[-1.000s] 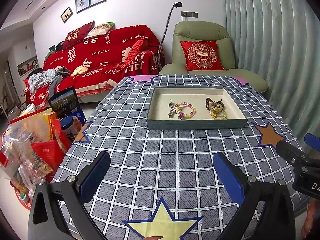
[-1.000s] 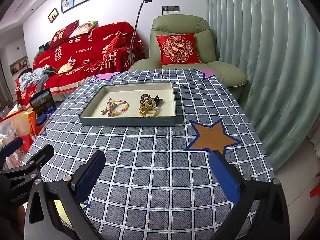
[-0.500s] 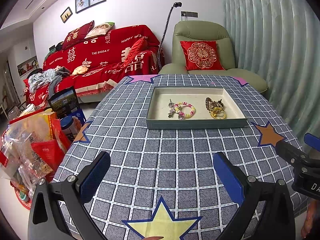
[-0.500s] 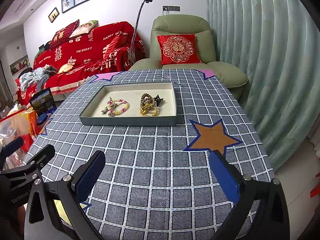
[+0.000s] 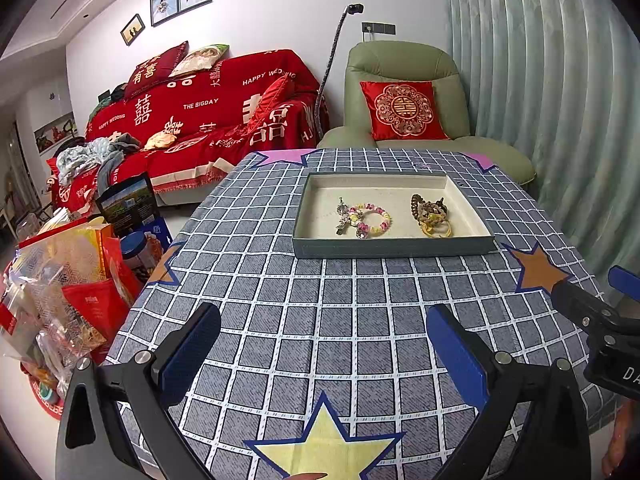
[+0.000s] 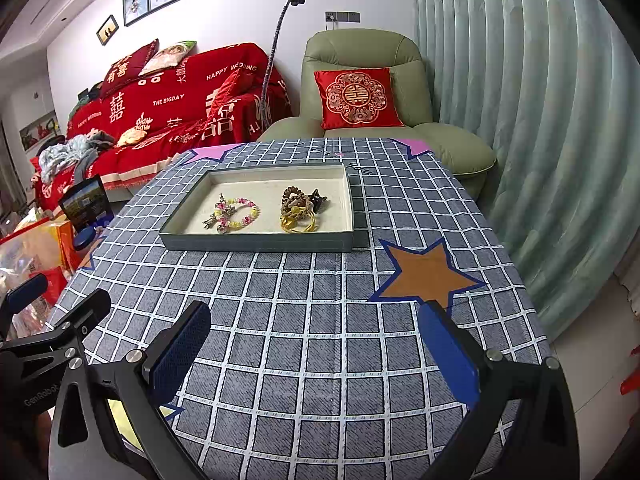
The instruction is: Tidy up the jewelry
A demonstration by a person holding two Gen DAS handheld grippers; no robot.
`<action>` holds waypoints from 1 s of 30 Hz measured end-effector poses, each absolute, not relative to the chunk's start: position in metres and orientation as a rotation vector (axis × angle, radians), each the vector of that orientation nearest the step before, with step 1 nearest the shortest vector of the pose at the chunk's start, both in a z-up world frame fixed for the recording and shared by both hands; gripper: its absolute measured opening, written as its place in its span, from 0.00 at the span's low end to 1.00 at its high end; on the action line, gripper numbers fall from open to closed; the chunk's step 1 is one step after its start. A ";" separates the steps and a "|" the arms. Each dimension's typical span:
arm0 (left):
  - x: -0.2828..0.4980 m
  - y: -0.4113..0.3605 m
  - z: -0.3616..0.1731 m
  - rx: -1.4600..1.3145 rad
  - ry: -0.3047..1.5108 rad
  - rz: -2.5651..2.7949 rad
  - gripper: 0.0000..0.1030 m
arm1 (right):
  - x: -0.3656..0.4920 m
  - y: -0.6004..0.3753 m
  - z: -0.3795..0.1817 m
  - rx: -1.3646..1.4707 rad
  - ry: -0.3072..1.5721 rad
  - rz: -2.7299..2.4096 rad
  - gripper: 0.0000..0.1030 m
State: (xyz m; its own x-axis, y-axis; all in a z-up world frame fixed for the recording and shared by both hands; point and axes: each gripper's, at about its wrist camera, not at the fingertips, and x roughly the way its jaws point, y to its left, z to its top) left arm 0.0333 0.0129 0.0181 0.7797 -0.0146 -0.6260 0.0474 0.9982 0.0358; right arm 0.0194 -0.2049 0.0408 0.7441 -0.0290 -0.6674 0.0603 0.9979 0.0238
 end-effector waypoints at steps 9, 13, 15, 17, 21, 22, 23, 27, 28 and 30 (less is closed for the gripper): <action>0.033 0.013 0.018 0.050 0.675 -0.033 1.00 | 0.019 -0.205 0.041 0.045 0.730 -0.049 1.00; 0.033 0.013 0.018 0.050 0.675 -0.034 1.00 | 0.019 -0.205 0.041 0.046 0.730 -0.049 1.00; 0.033 0.013 0.018 0.051 0.675 -0.034 1.00 | 0.019 -0.205 0.041 0.045 0.730 -0.050 1.00; 0.033 0.012 0.018 0.050 0.676 -0.033 1.00 | 0.019 -0.205 0.041 0.045 0.731 -0.048 1.00; 0.034 0.013 0.018 0.050 0.680 -0.035 1.00 | 0.019 -0.205 0.040 0.046 0.731 -0.049 1.00; 0.033 0.013 0.017 0.049 0.681 -0.035 1.00 | 0.019 -0.205 0.041 0.046 0.731 -0.048 1.00; 0.033 0.014 0.017 0.049 0.682 -0.035 1.00 | 0.018 -0.204 0.041 0.045 0.730 -0.048 1.00; 0.032 0.015 0.017 0.049 0.680 -0.033 1.00 | 0.018 -0.204 0.042 0.045 0.731 -0.047 1.00; 0.033 0.015 0.017 0.050 0.680 -0.034 1.00 | 0.017 -0.204 0.042 0.045 0.732 -0.047 1.00; 0.033 0.015 0.017 0.051 0.680 -0.035 1.00 | 0.018 -0.204 0.041 0.045 0.731 -0.047 1.00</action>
State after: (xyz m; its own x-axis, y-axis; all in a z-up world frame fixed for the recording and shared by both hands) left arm 0.0326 0.0149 0.0170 0.7770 -0.0153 -0.6294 0.0486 0.9982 0.0357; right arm 0.0175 -0.2041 0.0415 0.7432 -0.0273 -0.6685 0.0588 0.9980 0.0247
